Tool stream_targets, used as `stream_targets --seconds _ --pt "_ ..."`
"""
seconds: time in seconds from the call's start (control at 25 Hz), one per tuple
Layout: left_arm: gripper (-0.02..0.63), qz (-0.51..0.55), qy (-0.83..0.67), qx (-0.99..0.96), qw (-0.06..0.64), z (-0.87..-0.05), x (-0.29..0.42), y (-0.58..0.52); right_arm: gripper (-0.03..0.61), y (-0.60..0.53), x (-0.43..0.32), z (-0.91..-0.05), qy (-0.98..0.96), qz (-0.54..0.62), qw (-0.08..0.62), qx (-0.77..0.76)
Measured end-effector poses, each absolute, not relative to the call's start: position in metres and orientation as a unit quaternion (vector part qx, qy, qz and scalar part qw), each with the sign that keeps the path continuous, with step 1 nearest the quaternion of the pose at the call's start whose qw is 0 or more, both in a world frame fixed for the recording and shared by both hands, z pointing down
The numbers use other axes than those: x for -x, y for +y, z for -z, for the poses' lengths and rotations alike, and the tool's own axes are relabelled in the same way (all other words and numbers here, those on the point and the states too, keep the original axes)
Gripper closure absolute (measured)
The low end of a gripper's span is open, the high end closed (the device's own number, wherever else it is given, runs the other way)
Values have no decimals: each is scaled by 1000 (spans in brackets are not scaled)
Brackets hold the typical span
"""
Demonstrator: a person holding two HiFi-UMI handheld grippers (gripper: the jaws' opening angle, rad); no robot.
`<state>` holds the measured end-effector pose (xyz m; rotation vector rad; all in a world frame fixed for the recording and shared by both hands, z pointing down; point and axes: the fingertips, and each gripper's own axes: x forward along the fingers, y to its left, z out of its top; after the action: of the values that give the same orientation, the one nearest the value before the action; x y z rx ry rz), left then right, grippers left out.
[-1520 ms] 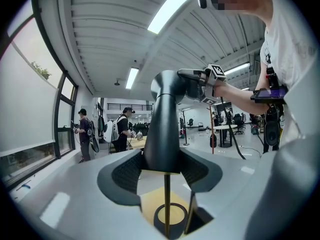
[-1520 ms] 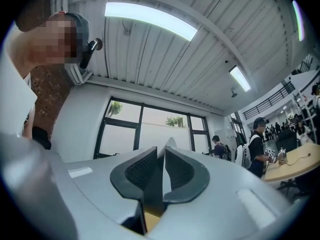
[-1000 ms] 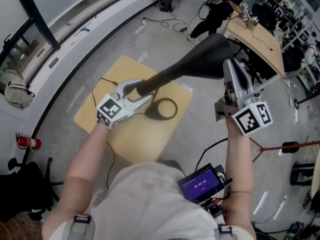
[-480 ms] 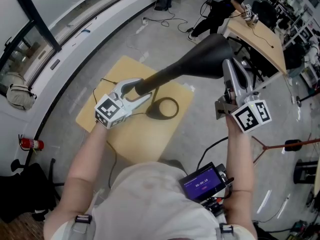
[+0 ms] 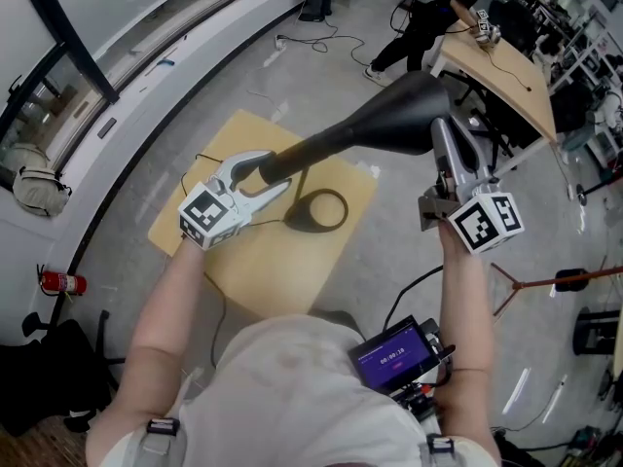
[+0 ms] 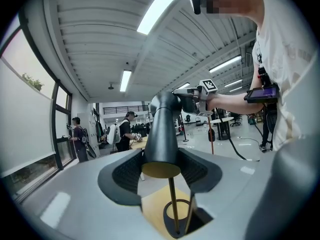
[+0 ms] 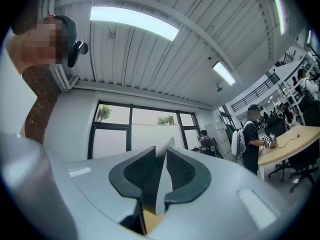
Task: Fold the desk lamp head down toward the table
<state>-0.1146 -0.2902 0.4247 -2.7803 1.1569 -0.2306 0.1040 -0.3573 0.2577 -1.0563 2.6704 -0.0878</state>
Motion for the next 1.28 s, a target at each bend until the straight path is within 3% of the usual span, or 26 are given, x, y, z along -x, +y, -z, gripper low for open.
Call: stream_targets --seconds 1.28 --pt "388 84 385 915 92 -381 140 -282 486 -384 -115 -339 899 199 180 347"
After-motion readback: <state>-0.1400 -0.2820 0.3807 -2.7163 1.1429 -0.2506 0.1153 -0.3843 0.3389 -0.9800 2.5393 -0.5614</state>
